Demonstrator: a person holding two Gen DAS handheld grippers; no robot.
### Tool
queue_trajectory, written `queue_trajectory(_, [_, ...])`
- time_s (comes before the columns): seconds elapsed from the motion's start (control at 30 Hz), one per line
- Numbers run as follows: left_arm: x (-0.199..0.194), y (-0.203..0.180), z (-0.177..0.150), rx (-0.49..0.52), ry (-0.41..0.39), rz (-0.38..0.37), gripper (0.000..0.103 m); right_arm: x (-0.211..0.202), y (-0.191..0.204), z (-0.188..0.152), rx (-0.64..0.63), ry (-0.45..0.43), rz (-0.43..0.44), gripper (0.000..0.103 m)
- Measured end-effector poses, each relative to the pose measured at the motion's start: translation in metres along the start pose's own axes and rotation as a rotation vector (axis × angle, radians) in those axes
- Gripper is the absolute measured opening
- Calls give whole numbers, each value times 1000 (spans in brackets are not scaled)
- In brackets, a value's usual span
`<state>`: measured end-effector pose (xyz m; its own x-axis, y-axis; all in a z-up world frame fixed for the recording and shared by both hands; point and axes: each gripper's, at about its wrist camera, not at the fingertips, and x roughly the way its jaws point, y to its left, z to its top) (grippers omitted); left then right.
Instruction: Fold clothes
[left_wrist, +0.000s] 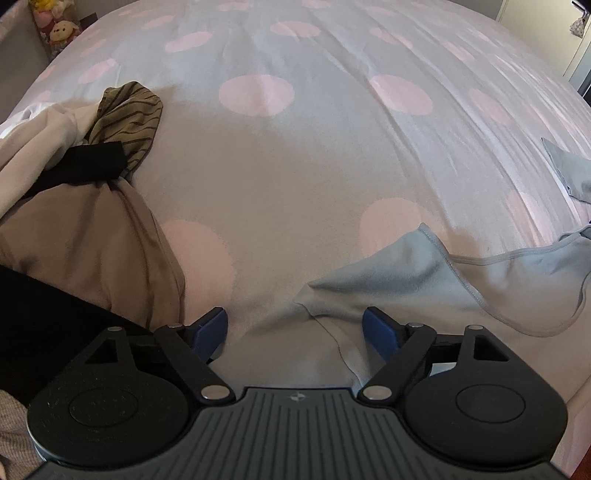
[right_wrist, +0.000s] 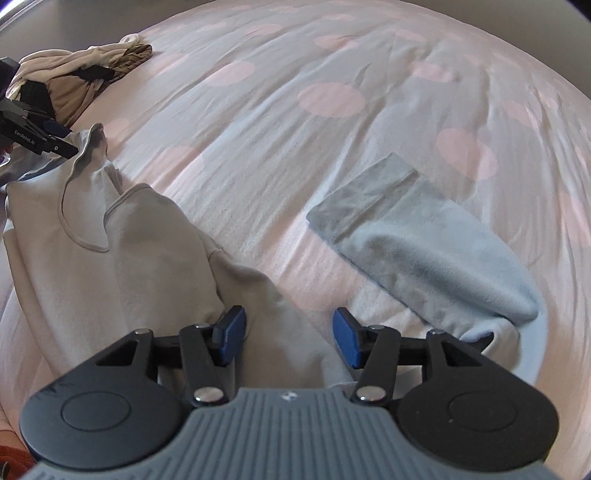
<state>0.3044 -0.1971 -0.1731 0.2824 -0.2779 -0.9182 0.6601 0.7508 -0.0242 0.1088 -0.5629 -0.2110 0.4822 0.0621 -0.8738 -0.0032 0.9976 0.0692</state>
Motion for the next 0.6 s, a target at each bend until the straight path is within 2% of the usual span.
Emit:
queue_trajectory(0.07, [-1, -3, -2, -5, -17, 6, 79, 0, 3, -1, 10, -7, -3, 48])
queue_trajectory(0.13, [-4, -7, -5, 4, -34, 4, 69, -2, 8, -3, 15, -18, 0, 37])
queue_trajectory(0.2, [-8, -13, -7, 21, -49, -4, 49, -6, 12, -5, 21, -24, 7, 21])
queue_trajectory(0.23, [-9, -16, -8, 29, -56, -7, 44, -7, 14, -5, 22, -27, 9, 17])
queue_trajectory(0.27, [-10, -19, -9, 35, -59, -7, 34, -9, 16, -6, 24, -33, 4, 9])
queue_trajectory(0.3, [-11, -21, -9, 37, -62, 2, 25, -11, 17, -6, 27, -41, -3, 7])
queue_trajectory(0.37, [-15, -24, -9, 23, -68, 15, 13, -21, 20, -6, 39, -74, -32, 6])
queue_trajectory(0.43, [-25, -24, -10, 3, -91, 20, 11, -37, 23, -6, 36, -121, -73, 6])
queue_trajectory(0.6, [-71, -23, -12, -36, -209, 19, 9, -92, 30, -1, 22, -263, -216, 6])
